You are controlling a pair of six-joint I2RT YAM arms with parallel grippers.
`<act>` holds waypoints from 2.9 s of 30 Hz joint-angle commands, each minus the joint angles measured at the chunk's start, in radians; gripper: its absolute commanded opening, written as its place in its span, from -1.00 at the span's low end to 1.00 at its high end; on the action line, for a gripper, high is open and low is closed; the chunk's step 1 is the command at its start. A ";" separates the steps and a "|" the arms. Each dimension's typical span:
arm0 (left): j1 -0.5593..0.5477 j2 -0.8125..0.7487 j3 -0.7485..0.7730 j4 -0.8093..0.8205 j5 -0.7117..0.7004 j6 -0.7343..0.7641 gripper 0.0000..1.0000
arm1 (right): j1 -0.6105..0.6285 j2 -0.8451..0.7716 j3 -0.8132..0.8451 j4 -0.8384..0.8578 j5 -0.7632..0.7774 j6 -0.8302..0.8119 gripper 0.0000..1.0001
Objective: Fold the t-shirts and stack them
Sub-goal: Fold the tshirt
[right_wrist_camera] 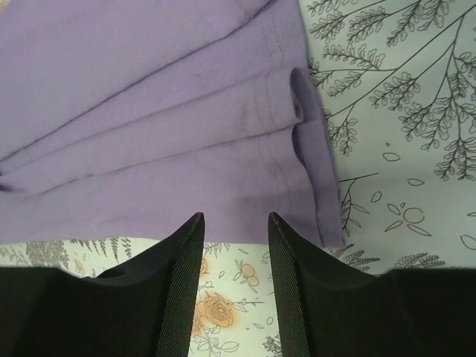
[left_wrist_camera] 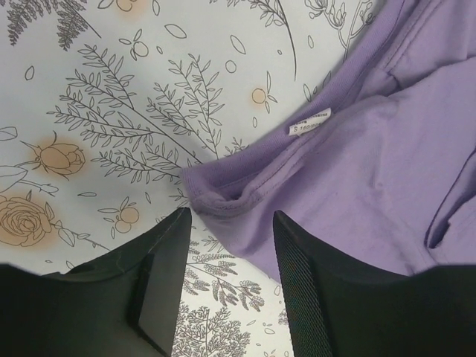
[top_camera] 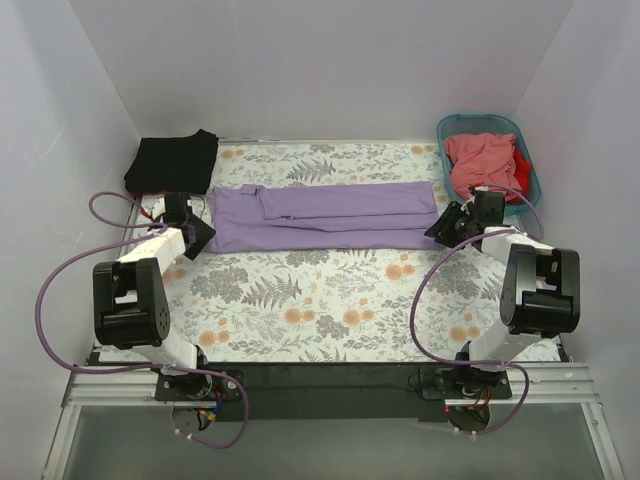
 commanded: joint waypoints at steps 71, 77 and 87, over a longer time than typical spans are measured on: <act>-0.678 0.095 0.129 -0.089 0.123 0.120 -0.29 | 0.777 0.215 0.202 0.143 -0.005 0.050 -0.41; -0.685 0.107 0.095 -0.121 0.126 0.106 -0.29 | 0.777 0.257 0.225 0.168 -0.021 0.072 -0.42; -0.692 0.118 0.098 -0.174 0.112 0.125 -0.29 | 0.776 0.300 0.254 0.194 0.000 0.061 -0.42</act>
